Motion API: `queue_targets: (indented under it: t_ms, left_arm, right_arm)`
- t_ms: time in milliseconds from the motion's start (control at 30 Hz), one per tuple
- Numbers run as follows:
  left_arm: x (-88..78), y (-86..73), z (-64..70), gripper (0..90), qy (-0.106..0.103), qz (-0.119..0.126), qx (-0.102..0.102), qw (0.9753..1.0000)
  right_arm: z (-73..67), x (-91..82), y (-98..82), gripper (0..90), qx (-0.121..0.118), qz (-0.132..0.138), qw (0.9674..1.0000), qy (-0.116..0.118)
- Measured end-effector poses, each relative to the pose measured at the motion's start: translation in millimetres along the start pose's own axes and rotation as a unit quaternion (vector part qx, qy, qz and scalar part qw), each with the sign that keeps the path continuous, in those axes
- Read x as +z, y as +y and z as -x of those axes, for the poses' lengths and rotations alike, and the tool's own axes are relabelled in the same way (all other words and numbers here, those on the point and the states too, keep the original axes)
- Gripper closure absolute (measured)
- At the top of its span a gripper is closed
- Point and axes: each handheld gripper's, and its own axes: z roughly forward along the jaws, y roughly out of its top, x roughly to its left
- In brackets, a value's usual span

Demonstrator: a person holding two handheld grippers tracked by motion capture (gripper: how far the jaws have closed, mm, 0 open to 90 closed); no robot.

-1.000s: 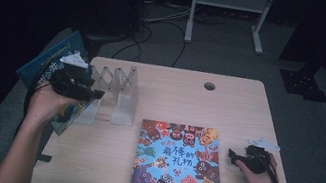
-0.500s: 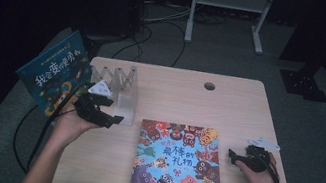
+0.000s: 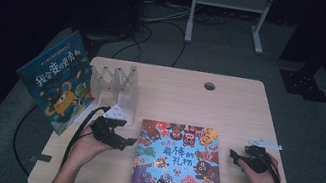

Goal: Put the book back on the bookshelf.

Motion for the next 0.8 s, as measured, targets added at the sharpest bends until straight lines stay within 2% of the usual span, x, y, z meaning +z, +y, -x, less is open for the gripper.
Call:
queue_targets:
  t_ms: [100,133,200,333,400,500,567,800]
  left_arm:
    - [11.7,-4.8,3.6,16.7,-0.006,-0.015,0.007,0.9998]
    - [16.4,-5.4,5.4,16.0,-0.005,-0.031,0.019,0.9993]
    - [21.0,-6.0,7.9,15.2,-0.003,-0.043,0.031,0.9986]
    - [24.8,-8.4,8.5,15.2,-0.02,-0.04,0.032,0.9985]
    - [25.3,-10.0,7.2,15.2,-0.02,-0.044,0.031,0.9984]
    - [24.9,-12.2,4.4,13.8,-0.023,-0.037,0.02,0.9988]
    - [24.5,-13.1,2.5,13.7,-0.025,-0.041,0.022,0.9986]
    - [23.3,-13.1,0.2,13.7,-0.026,-0.04,0.02,0.9987]
  right_arm:
    - [-6.4,-3.8,4.6,32.6,-0.005,0.005,0.9999,0.009]
    - [-9.0,-5.0,6.6,32.3,-0.005,0.007,0.9999,0.013]
    - [-14.5,-7.3,11.7,32.1,-0.009,0.015,0.9996,0.023]
    - [-26.0,-9.4,23.0,32.0,-0.018,0.023,0.9987,0.041]
    - [-32.3,-7.4,29.1,31.4,-0.018,0.023,0.9981,0.053]
    - [-40.9,-1.0,36.6,31.1,-0.025,0.019,0.9975,0.064]
    - [-45.8,4.2,40.0,31.3,-0.024,0.02,0.9969,0.071]
    - [-56.8,20.0,47.5,31.5,-0.028,-0.002,0.9959,0.086]
